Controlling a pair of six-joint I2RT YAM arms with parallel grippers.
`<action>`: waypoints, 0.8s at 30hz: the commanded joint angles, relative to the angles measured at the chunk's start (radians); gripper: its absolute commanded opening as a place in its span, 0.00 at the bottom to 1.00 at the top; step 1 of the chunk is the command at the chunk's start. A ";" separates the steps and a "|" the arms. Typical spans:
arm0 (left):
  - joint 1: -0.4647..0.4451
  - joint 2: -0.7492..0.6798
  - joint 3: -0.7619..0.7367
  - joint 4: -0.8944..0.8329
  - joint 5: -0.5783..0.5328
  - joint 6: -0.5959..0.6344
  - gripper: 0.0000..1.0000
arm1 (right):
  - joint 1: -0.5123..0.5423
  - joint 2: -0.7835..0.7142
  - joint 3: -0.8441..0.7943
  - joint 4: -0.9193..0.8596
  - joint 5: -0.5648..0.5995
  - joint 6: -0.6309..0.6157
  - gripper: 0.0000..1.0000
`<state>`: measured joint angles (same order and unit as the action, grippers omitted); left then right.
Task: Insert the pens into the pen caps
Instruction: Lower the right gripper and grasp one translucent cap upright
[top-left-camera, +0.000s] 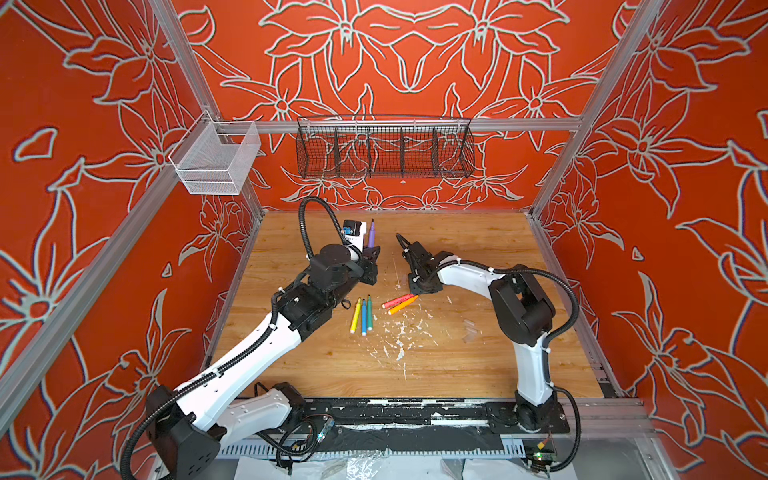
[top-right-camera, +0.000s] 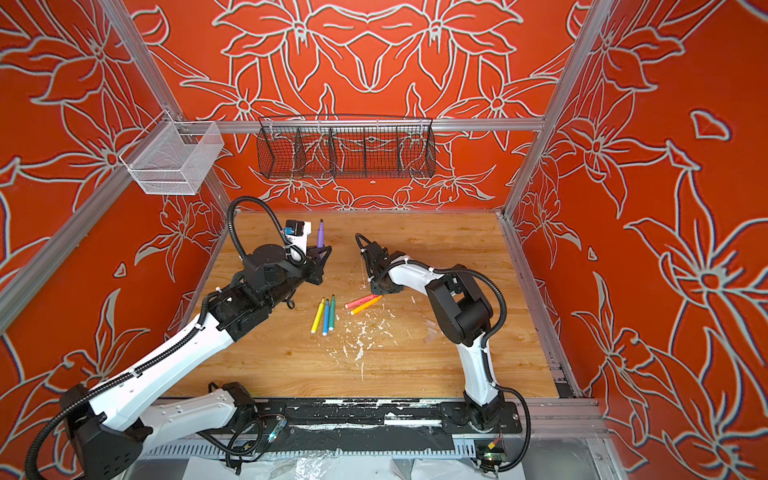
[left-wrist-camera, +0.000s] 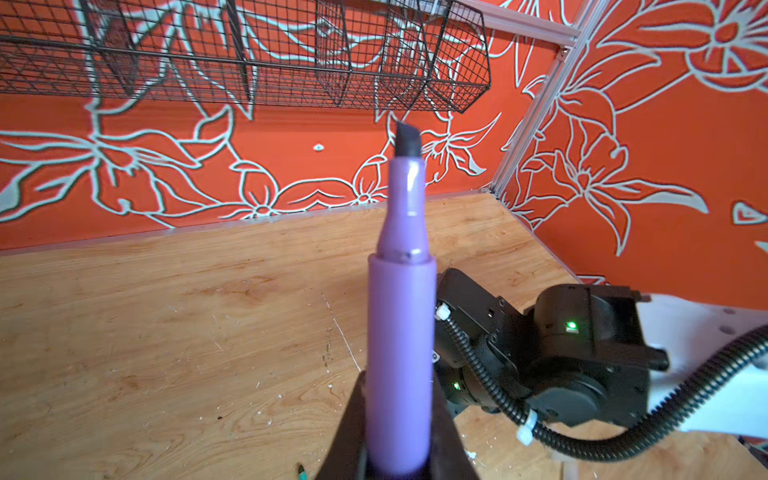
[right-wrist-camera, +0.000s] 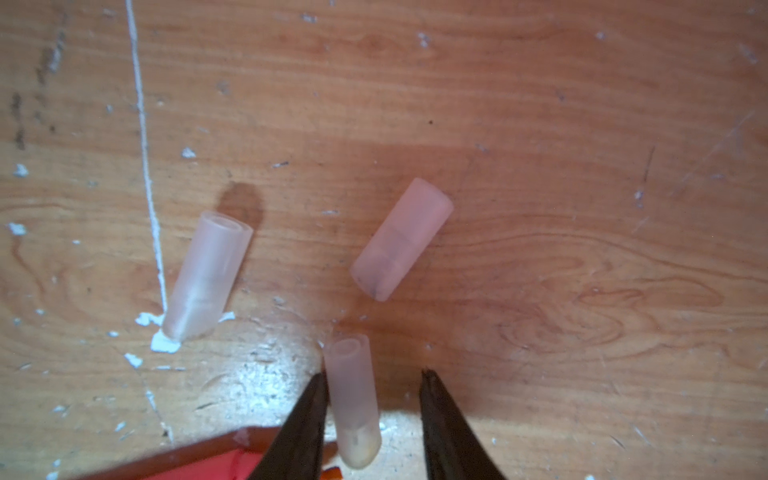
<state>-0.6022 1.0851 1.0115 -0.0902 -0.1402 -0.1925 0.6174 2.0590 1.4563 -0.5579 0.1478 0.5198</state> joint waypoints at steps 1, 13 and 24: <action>0.005 0.002 0.004 0.044 0.081 0.028 0.00 | 0.000 0.043 0.023 -0.026 -0.010 0.011 0.33; 0.005 -0.019 -0.034 0.084 0.166 0.083 0.00 | -0.001 0.067 0.029 -0.033 -0.016 0.013 0.28; 0.005 -0.011 -0.026 0.074 0.209 0.090 0.00 | -0.001 0.055 0.019 -0.031 -0.019 0.023 0.09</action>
<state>-0.6018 1.0760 0.9722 -0.0422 0.0475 -0.1192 0.6174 2.0846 1.4895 -0.5488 0.1303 0.5293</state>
